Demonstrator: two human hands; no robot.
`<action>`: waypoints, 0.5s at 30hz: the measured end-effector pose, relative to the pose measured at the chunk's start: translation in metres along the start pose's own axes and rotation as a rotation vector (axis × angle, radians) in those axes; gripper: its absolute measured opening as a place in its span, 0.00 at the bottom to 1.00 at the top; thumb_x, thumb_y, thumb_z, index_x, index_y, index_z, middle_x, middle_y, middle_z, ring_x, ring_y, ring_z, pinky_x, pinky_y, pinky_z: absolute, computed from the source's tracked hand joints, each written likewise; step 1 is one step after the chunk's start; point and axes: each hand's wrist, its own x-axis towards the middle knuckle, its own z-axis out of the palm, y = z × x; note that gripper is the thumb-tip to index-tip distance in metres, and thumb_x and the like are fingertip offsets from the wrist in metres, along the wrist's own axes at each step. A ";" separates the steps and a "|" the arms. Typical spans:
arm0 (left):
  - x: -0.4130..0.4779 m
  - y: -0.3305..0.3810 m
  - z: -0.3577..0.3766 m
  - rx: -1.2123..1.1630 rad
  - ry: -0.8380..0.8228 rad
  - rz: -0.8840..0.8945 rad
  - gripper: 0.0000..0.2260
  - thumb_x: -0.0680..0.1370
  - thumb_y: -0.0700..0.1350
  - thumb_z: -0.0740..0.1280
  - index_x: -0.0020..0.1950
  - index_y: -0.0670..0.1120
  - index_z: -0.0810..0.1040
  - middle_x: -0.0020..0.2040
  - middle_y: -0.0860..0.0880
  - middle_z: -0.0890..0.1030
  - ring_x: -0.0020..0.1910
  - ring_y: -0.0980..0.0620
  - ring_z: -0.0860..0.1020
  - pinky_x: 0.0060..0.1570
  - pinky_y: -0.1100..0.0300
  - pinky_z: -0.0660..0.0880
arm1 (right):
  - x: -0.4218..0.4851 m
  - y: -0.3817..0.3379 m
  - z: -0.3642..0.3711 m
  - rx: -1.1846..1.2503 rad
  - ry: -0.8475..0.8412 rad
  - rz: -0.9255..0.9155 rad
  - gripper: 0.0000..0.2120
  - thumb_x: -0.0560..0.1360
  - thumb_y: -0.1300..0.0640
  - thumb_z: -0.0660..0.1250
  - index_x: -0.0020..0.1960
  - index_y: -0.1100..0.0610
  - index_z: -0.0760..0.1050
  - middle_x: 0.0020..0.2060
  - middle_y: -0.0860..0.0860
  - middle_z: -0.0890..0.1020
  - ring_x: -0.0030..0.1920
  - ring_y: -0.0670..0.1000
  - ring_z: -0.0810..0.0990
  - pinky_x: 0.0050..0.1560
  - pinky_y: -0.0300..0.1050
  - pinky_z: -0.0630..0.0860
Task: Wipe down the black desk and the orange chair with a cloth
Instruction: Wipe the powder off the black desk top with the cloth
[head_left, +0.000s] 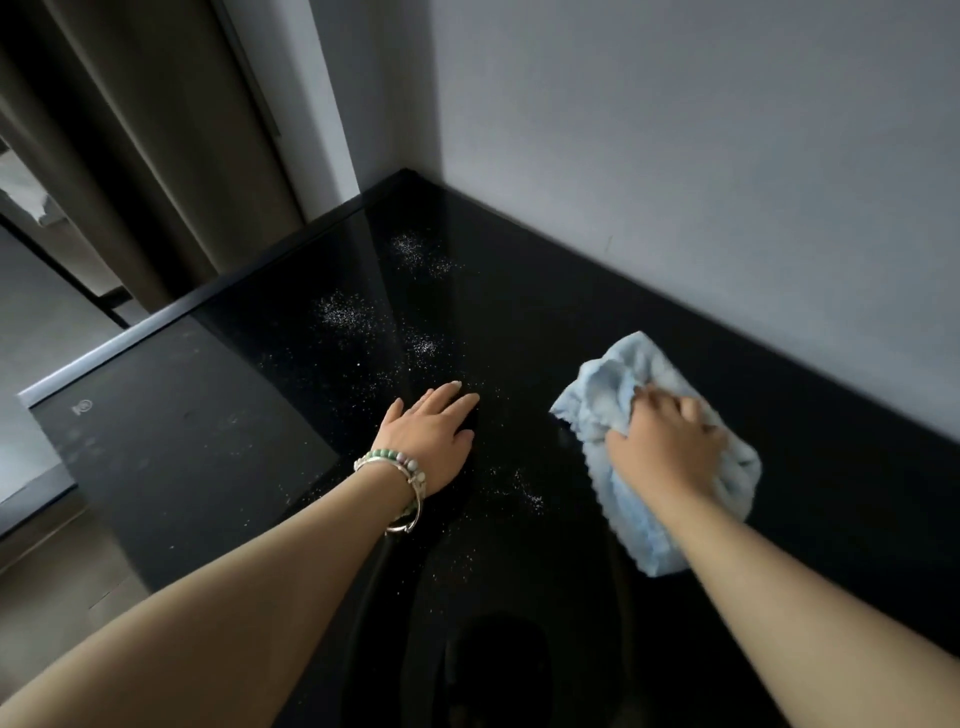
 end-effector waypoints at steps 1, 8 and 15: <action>-0.007 -0.001 0.004 -0.003 0.042 0.028 0.22 0.80 0.51 0.53 0.74 0.58 0.54 0.76 0.57 0.50 0.74 0.54 0.54 0.72 0.51 0.43 | -0.010 -0.009 0.006 0.001 0.021 -0.036 0.21 0.75 0.50 0.53 0.68 0.50 0.65 0.67 0.49 0.69 0.65 0.55 0.64 0.59 0.57 0.65; -0.043 -0.014 0.011 -0.046 0.210 -0.020 0.22 0.81 0.49 0.53 0.74 0.56 0.56 0.76 0.57 0.54 0.73 0.56 0.57 0.72 0.53 0.47 | -0.072 -0.052 0.029 0.171 0.008 -0.426 0.23 0.73 0.49 0.61 0.68 0.46 0.65 0.67 0.42 0.68 0.65 0.50 0.63 0.58 0.52 0.60; -0.091 -0.037 0.013 -0.035 0.281 -0.065 0.20 0.80 0.47 0.55 0.73 0.53 0.61 0.69 0.56 0.67 0.68 0.55 0.65 0.71 0.52 0.54 | -0.043 -0.009 0.013 -0.010 0.049 0.036 0.19 0.76 0.47 0.55 0.65 0.51 0.68 0.62 0.51 0.74 0.62 0.56 0.66 0.57 0.56 0.64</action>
